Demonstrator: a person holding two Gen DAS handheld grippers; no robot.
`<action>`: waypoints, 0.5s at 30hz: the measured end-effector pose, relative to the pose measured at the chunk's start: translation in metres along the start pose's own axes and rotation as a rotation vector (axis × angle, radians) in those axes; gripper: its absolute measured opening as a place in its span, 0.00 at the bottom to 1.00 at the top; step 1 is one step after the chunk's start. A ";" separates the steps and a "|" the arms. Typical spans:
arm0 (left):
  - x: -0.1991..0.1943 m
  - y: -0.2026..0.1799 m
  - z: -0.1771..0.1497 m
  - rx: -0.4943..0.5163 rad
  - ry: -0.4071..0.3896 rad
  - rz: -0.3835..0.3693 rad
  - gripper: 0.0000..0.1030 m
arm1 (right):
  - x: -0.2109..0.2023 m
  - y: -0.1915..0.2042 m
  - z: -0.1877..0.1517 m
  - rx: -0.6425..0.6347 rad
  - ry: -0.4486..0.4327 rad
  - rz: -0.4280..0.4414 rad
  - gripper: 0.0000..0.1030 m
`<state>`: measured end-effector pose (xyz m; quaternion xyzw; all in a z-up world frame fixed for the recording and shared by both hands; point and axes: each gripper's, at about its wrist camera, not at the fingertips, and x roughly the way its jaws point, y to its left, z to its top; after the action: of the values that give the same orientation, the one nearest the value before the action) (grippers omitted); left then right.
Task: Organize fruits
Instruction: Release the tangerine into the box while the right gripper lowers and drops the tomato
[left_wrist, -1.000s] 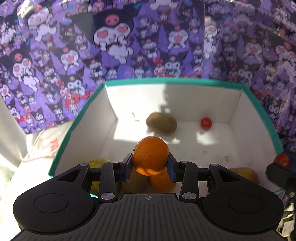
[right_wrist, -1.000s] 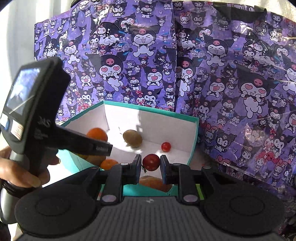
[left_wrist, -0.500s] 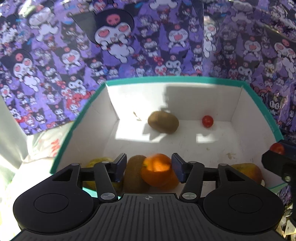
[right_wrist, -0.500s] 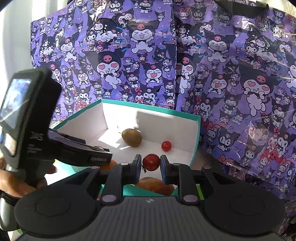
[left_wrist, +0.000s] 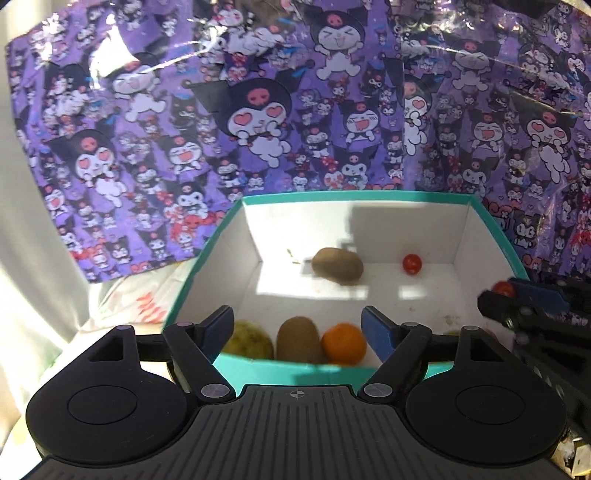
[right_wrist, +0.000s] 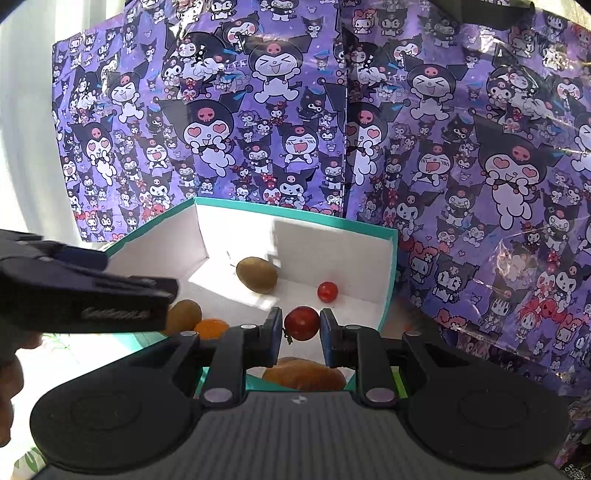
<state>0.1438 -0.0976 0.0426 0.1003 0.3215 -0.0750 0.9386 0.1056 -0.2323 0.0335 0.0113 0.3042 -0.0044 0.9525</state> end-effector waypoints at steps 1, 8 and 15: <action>-0.006 0.002 -0.002 -0.013 -0.004 0.000 0.79 | 0.001 -0.001 0.000 -0.001 0.000 0.001 0.21; -0.041 0.018 -0.015 -0.066 -0.020 0.008 0.79 | 0.016 0.001 -0.003 -0.005 0.029 -0.008 0.21; -0.069 0.034 -0.024 -0.103 -0.038 0.019 0.85 | 0.026 0.001 -0.005 -0.005 0.055 -0.029 0.23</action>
<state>0.0827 -0.0534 0.0715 0.0535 0.3060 -0.0512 0.9491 0.1240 -0.2308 0.0138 0.0046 0.3305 -0.0172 0.9436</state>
